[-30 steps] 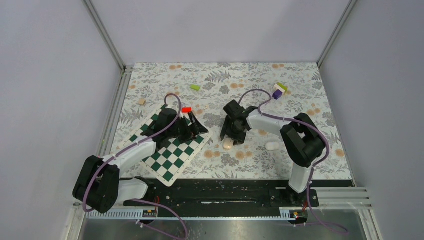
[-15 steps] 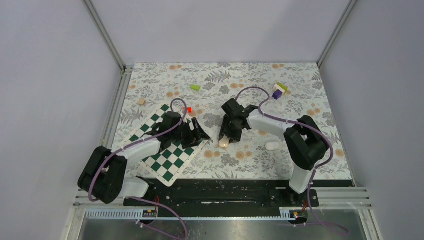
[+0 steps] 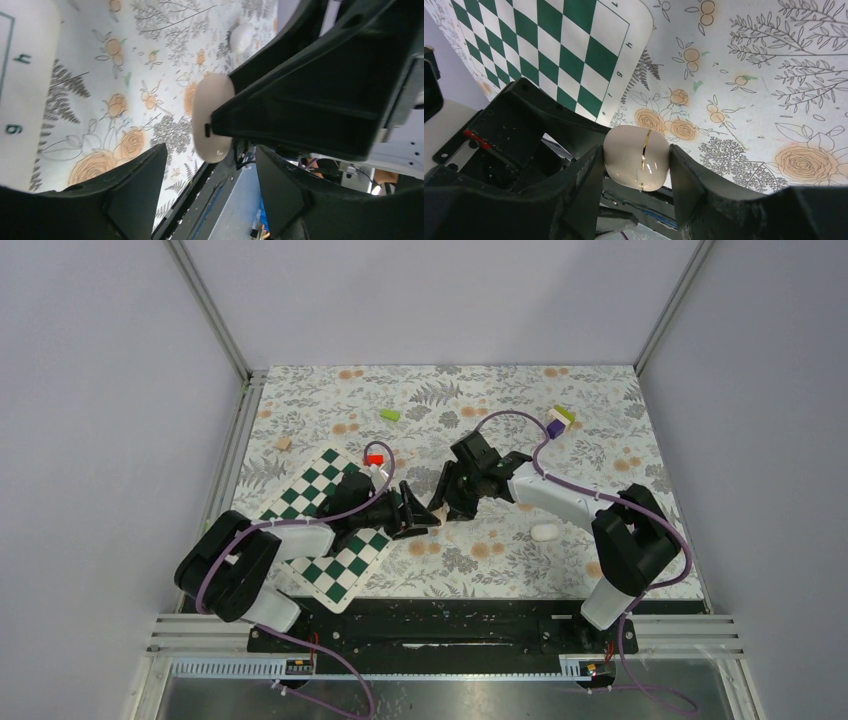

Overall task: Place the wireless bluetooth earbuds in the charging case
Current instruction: Pass from the right arm to the left, then pass from the left arm to the right, then pass from the right arm to the left, then open the charging case to the charging case.

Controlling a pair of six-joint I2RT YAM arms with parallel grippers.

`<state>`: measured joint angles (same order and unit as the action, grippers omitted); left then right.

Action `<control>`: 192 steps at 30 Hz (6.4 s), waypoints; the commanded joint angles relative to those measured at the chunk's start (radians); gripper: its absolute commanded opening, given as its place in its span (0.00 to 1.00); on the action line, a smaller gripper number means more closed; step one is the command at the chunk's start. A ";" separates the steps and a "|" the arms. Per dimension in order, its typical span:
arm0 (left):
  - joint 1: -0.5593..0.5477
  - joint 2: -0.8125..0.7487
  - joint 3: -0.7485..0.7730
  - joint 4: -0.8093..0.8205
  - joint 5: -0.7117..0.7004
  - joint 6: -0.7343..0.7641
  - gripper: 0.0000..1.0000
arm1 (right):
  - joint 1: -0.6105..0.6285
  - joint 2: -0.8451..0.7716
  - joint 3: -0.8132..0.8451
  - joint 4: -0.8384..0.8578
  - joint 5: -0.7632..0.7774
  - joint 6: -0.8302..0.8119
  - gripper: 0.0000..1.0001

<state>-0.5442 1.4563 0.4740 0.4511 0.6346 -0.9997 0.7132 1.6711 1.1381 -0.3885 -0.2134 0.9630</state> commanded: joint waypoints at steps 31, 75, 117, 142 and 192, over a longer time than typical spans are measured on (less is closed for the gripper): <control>-0.023 0.121 0.128 0.006 0.075 -0.068 0.00 | -0.005 -0.283 -0.096 -0.055 0.162 -0.115 0.97; -0.016 0.131 0.162 0.879 0.354 -0.647 0.00 | -0.167 -0.611 -0.805 1.371 -0.223 0.269 0.56; 0.010 -0.105 0.253 0.003 0.213 -0.066 0.73 | -0.167 -0.572 -0.724 1.275 -0.303 0.246 0.00; 0.055 -0.005 0.115 0.589 0.282 -0.425 0.03 | -0.167 -0.485 -0.699 1.361 -0.343 0.292 0.00; 0.071 -0.023 0.503 -0.835 0.052 0.187 0.00 | -0.166 -0.835 -0.412 0.216 -0.240 -0.434 0.63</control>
<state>-0.4816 1.4174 0.9230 -0.2379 0.7231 -0.8295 0.5430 0.8654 0.6445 0.1291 -0.5270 0.7898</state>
